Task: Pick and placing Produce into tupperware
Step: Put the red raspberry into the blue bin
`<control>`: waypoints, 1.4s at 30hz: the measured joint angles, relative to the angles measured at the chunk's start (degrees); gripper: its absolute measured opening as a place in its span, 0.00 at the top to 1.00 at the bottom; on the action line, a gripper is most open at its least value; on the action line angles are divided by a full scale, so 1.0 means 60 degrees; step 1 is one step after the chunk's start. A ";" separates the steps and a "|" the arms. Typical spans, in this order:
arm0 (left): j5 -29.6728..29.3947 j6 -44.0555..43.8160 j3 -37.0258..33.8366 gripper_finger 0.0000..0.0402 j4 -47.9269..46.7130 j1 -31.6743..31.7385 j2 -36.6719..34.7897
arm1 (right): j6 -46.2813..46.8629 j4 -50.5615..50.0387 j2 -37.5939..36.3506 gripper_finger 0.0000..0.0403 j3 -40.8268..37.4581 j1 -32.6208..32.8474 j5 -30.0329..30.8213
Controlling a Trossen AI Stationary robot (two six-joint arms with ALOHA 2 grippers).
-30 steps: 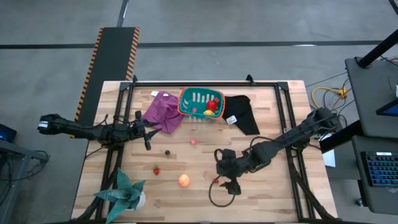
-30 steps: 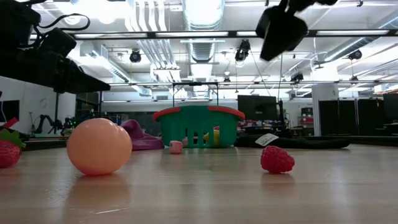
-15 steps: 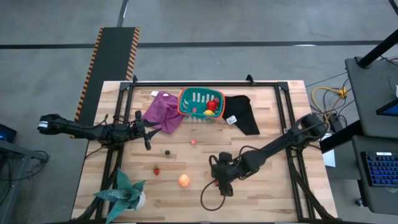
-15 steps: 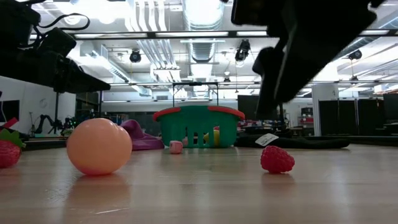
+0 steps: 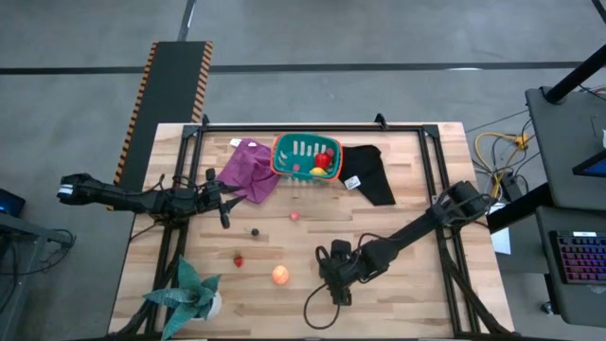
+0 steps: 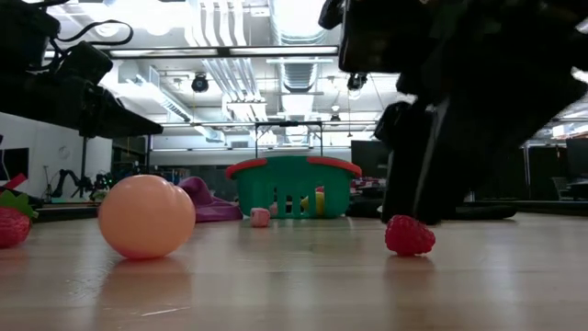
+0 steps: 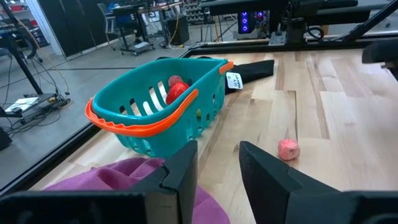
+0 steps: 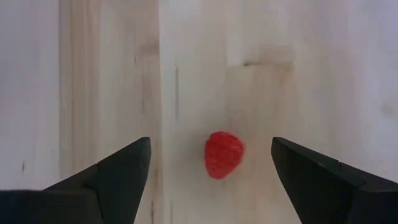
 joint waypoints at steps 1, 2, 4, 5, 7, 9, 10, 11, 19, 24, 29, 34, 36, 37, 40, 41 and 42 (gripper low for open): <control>-0.0002 0.0001 0.0000 0.74 0.0001 -0.0001 -0.0001 | 0.0001 0.0025 0.0070 0.20 0.0000 0.0029 0.0002; -0.0002 0.0001 0.0000 0.74 0.0002 0.0003 0.0003 | 0.0002 0.0047 0.0146 0.20 0.0000 0.0035 0.0007; -0.0002 0.0001 0.0000 0.74 0.0001 0.0001 0.0003 | 0.0028 0.0178 0.0294 0.20 0.0004 0.0035 0.0115; -0.0003 0.0001 0.0000 0.74 0.0003 -0.0001 0.0003 | 0.0042 0.0154 0.0368 0.20 0.0004 0.0035 0.0188; -0.0004 0.0001 0.0000 0.74 0.0001 0.0000 0.0006 | 0.0163 0.0170 0.0465 0.20 0.0004 0.0028 0.0252; -0.0003 0.0004 0.0000 0.74 0.0006 -0.0001 0.0003 | 0.0206 0.0174 0.0505 0.20 0.0012 0.0033 0.0309; -0.0004 0.0005 0.0000 0.74 0.0006 0.0003 -0.0007 | 0.0206 0.0175 0.0519 0.20 0.0015 0.0039 0.0315; -0.0002 0.0005 0.0000 0.74 0.0005 0.0002 -0.0012 | 0.0206 0.0175 0.0527 0.20 0.0015 0.0039 0.0320; -0.0003 0.0005 0.0000 0.74 0.0007 0.0002 -0.0012 | 0.0206 0.0129 0.0527 0.23 0.0015 0.0093 0.0315; -0.0002 0.0005 0.0000 0.74 0.0008 0.0003 -0.0012 | 0.0206 0.0078 0.0527 0.33 0.0015 0.0092 0.0319; -0.0002 0.0005 0.0000 0.74 0.0006 0.0000 -0.0012 | 0.0206 -0.0009 0.0527 0.45 0.0011 0.0090 0.0339; -0.0002 0.0005 0.0000 0.74 0.0008 0.0003 -0.0012 | 0.0206 -0.0174 0.0527 0.55 0.0015 0.0086 0.0343; -0.0004 0.0005 0.0000 0.74 0.0007 0.0003 -0.0012 | 0.0206 -0.0180 0.0527 0.59 0.0015 0.0086 0.0339; -0.0004 0.0006 0.0000 0.74 0.0006 -0.0001 -0.0012 | 0.0206 -0.0190 0.0523 0.61 0.0015 0.0086 0.0339; -0.0002 0.0008 0.0000 0.74 0.0008 0.0000 -0.0012 | 0.0203 -0.0209 0.0523 0.66 0.0015 0.0086 0.0330; -0.0002 0.0005 0.0000 0.74 0.0008 -0.0001 -0.0012 | 0.0203 -0.0214 0.0523 0.68 0.0015 0.0086 0.0318; -0.0002 0.0005 0.0000 0.74 0.0008 0.0003 -0.0012 | 0.0201 -0.0219 0.0522 0.70 0.0015 0.0086 0.0304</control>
